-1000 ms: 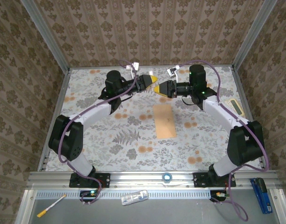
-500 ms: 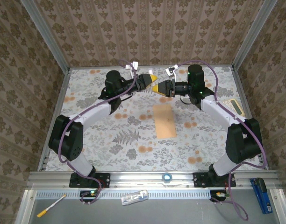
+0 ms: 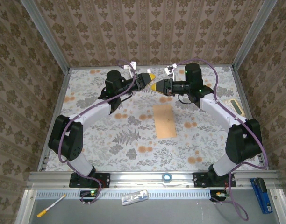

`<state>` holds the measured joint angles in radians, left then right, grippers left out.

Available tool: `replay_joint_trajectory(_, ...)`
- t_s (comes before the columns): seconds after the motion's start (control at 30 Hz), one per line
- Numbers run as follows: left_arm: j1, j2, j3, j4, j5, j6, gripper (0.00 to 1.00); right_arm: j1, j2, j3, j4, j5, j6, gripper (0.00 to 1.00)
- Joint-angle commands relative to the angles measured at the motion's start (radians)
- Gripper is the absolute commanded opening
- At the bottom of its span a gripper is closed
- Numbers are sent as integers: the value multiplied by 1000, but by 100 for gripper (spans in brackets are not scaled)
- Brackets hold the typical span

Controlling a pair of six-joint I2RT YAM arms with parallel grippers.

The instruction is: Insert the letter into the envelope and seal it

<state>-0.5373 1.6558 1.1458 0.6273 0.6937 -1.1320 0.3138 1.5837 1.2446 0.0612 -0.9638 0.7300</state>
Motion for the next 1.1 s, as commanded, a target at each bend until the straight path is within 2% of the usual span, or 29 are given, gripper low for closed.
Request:
replay_joint_trajectory(0.0,-41,-34,13,-55,-43,51,4,39,-23,46,-103,117,-74,27)
replay_joint_trajectory(0.33,-104,-50,44,-206,-192,57,3,120,-30,109,-311,364,-203,26)
replay_joint_trajectory(0.77,-132,-64,48,-278,-296,11,0,242,-34,107,-400,662,-277,27)
replay_joint_trajectory(0.93,-133,-67,44,-277,-295,11,0,247,-39,96,-396,676,-261,28)
replay_joint_trajectory(1.07,-127,-68,44,-275,-281,14,0,219,-54,102,-409,613,-256,32)
